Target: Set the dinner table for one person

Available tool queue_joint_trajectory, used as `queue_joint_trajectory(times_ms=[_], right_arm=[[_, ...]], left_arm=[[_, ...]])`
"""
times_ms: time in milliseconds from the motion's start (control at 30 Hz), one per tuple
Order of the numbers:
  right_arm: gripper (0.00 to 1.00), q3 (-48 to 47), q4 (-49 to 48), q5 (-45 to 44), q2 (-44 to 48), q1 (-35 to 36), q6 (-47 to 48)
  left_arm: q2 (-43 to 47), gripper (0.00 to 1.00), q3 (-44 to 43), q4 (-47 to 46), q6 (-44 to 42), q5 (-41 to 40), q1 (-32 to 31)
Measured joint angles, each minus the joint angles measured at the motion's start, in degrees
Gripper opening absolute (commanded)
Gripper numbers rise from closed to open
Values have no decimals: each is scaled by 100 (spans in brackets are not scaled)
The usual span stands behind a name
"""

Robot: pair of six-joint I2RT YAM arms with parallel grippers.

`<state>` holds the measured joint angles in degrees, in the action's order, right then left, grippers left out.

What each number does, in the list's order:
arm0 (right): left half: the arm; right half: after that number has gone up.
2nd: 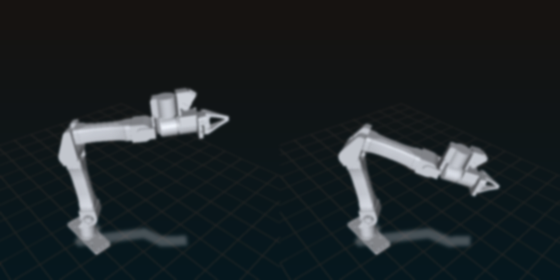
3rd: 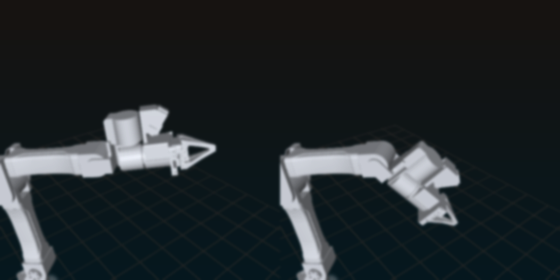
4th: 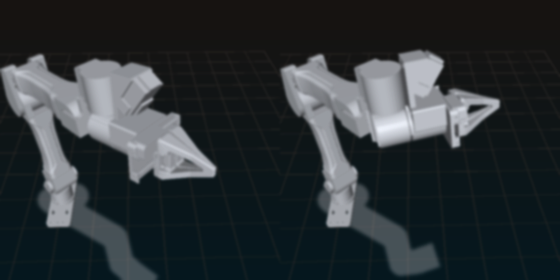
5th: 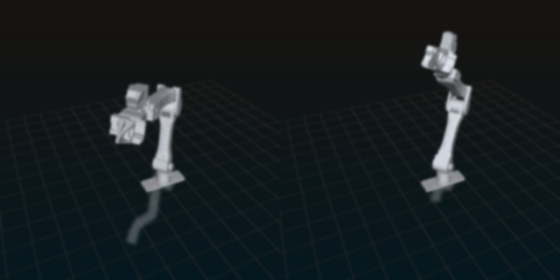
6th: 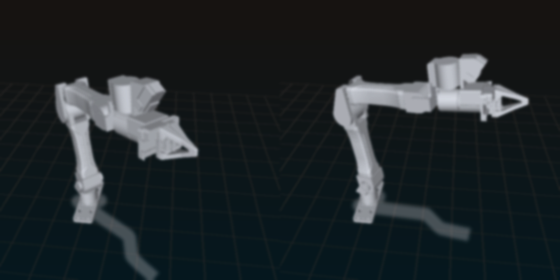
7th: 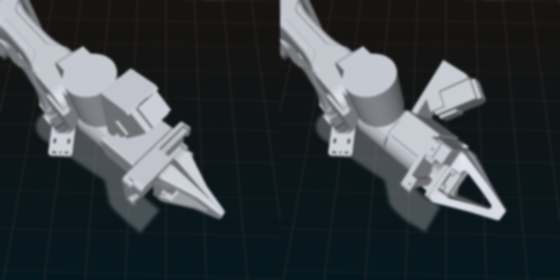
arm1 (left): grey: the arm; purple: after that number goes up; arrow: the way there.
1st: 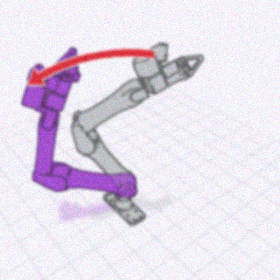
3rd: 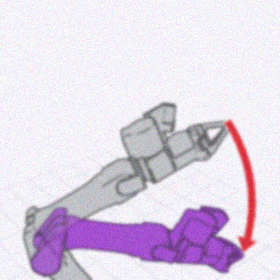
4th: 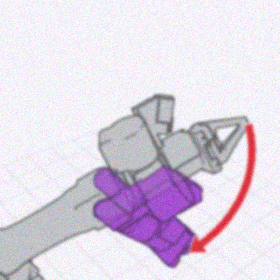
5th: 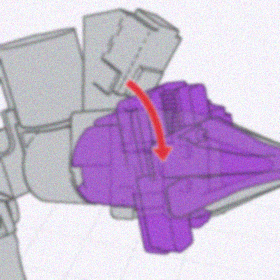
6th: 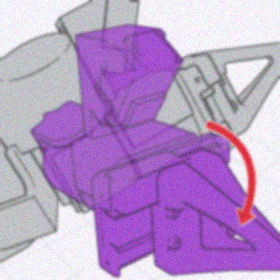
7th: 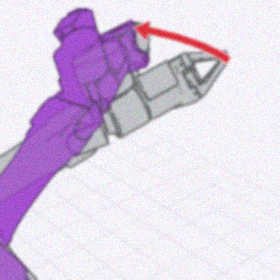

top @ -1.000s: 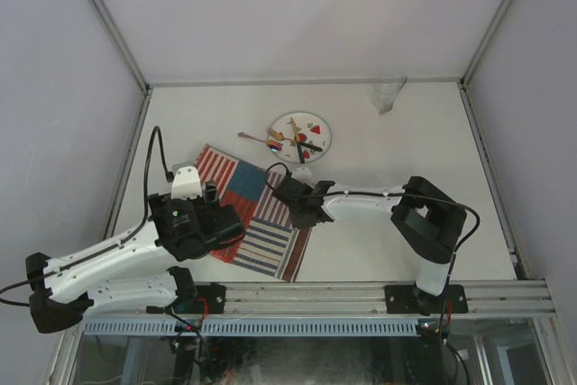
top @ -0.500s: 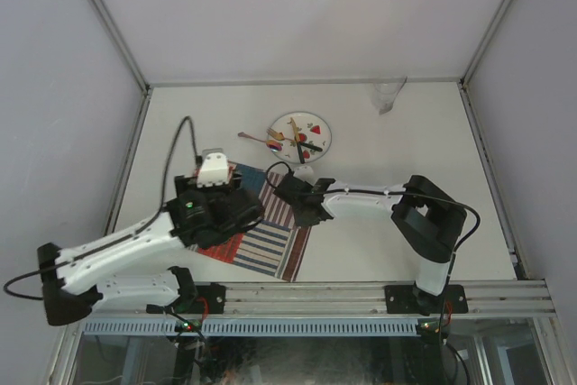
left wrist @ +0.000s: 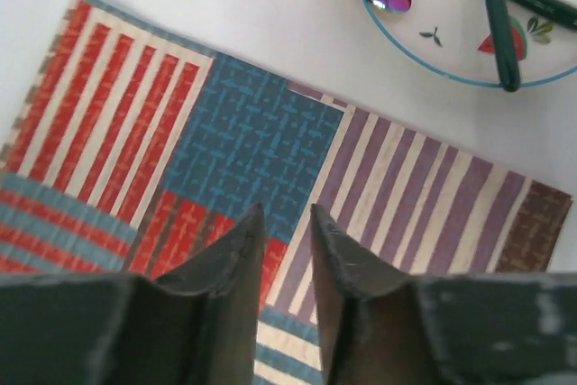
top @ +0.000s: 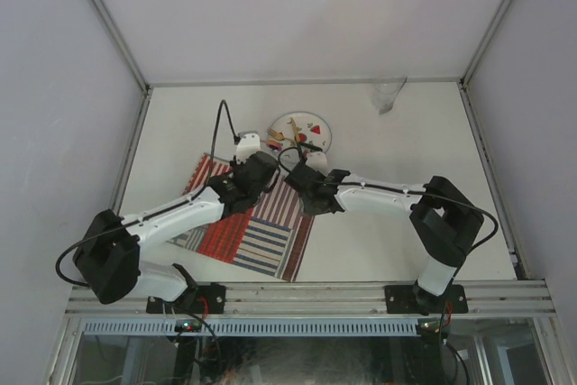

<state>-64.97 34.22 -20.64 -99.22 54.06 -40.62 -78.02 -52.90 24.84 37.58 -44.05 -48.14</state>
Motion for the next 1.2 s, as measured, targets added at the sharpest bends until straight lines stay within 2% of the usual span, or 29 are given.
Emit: queue_joint_trajectory(times_ms=[33, 67, 233, 400, 667, 867, 1200], right_arm=[[53, 46, -17, -35, 26, -11, 2], [54, 114, -28, -55, 81, -24, 15], [55, 391, -28, -44, 549, -142, 133], [54, 444, -76, -83, 949, -227, 232], [53, 675, -122, 15, 1043, -479, 358], [52, 680, -223, 76, 1040, -599, 459], [52, 778, -575, 385, 935, -597, 546]], left_arm=[[9, 7, 197, -356, -107, 297, 197], [-7, 1, 367, -651, -197, 599, 398], [-754, 0, 514, -1519, -339, 1989, 1346], [-1593, 0, 514, -1840, -348, 2463, 1569], [-1873, 0, 409, -2052, -162, 2124, 1633], [-1814, 0, 533, -2022, -42, 1567, 2144], [-1856, 0, 398, -1506, 184, 1016, 2262]])
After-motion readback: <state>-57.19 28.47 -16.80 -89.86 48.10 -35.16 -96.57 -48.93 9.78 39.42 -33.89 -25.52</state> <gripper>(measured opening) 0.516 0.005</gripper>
